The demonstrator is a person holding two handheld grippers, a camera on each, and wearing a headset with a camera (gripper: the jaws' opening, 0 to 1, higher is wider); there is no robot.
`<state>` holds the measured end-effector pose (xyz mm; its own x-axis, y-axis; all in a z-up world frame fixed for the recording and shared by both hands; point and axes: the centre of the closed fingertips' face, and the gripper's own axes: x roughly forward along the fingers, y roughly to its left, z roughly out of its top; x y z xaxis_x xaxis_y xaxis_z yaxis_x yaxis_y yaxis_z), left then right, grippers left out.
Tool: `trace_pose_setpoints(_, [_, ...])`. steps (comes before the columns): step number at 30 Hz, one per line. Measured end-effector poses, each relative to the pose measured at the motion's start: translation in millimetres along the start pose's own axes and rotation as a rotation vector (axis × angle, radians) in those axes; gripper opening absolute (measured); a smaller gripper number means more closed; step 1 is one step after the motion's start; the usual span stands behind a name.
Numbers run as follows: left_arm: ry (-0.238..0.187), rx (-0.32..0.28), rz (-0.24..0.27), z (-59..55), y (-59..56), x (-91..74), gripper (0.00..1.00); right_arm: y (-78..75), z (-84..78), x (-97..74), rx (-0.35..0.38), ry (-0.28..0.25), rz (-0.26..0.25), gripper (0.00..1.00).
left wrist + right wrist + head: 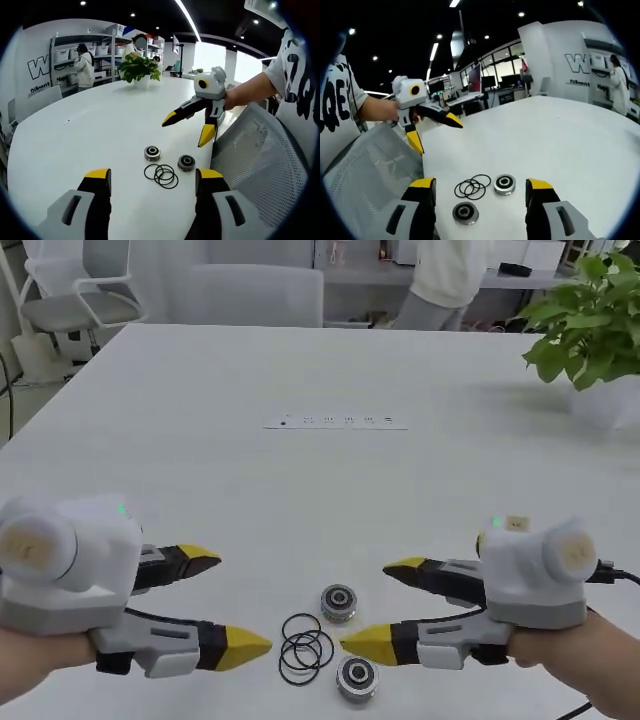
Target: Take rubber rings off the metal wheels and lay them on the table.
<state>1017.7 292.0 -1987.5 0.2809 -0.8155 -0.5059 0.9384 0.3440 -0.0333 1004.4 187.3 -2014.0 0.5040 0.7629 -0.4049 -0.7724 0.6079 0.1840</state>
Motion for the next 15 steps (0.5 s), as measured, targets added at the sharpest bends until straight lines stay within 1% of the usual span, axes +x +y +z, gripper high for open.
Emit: trace_pose_setpoints(15, [-0.008,0.013,0.009,1.2,-3.2,-5.5,0.72,-0.4,2.3,-17.2,-0.014,-0.018,-0.029,0.81])
